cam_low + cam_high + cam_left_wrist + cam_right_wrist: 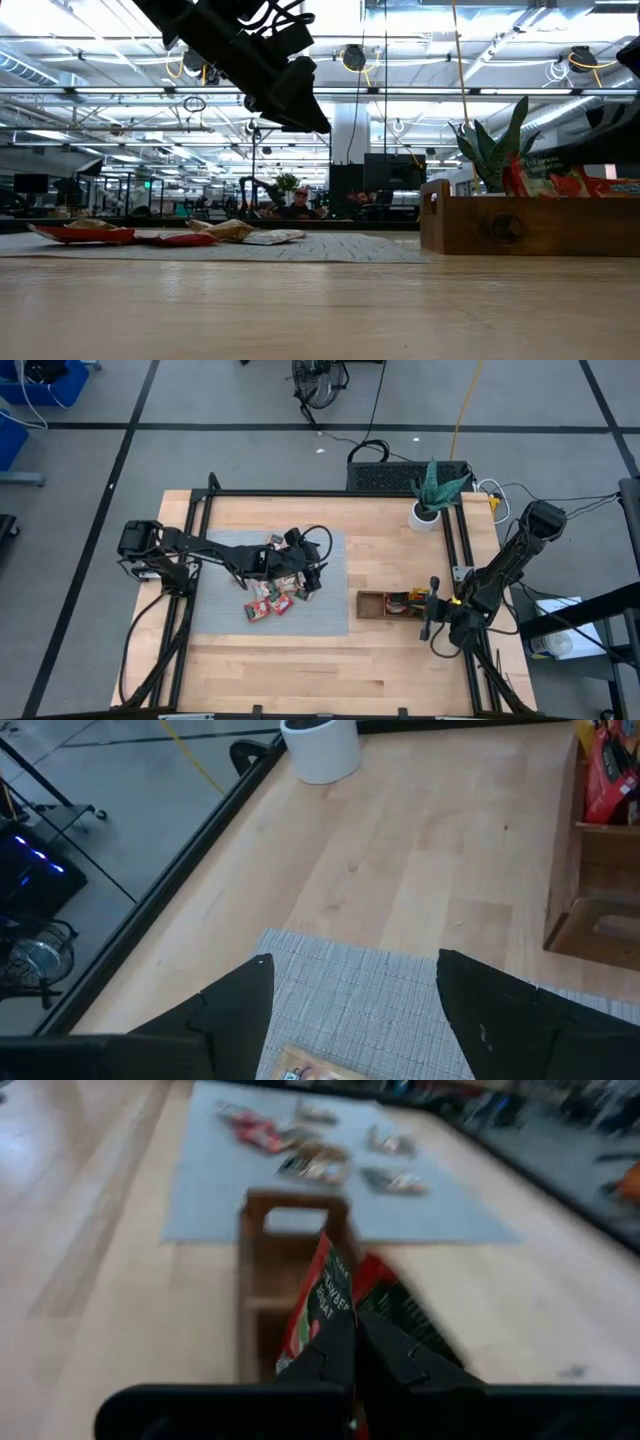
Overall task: Pick & Place Tea
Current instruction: Put the red tea bag into the middle section of the wooden organizer
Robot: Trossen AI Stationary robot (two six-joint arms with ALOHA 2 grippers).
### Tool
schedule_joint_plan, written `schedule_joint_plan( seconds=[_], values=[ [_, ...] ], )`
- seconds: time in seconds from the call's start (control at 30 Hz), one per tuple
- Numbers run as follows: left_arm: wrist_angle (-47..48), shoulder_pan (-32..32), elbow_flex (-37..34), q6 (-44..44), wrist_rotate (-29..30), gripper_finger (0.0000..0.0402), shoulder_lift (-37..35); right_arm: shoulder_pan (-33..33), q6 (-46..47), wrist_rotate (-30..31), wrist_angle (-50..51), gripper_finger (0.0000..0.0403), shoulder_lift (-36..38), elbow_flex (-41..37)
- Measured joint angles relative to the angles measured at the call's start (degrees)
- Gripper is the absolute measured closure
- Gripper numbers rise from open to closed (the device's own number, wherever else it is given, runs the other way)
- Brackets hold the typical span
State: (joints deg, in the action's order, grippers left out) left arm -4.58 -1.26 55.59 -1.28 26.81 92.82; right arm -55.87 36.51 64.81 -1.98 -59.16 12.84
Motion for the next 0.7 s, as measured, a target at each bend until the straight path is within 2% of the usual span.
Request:
schedule_joint_plan(
  seconds=[0.13, 0.37, 0.5, 0.7],
  values=[
    [0.0, 0.0, 0.0, 0.0, 0.0, 0.0128, 0.0, 0.0, 2.8, -4.9, 0.0, 0.0403, 0.0, -0.5],
    [0.0, 0.0, 0.0, -0.1, 0.0, 0.0128, 0.0, 0.0, 3.8, -2.9, -0.6, 0.0393, 0.5, -0.5],
    [0.0, -0.3, 0.0, -0.3, 0.0, 0.0128, 0.0, 0.0, 3.4, -1.2, -0.8, 0.0352, 1.7, -0.5],
    [0.0, -0.4, 0.0, -0.3, 0.0, 0.0128, 0.0, 0.0, -0.4, 0.9, -2.1, 0.0268, 4.2, -0.5]
  ],
)
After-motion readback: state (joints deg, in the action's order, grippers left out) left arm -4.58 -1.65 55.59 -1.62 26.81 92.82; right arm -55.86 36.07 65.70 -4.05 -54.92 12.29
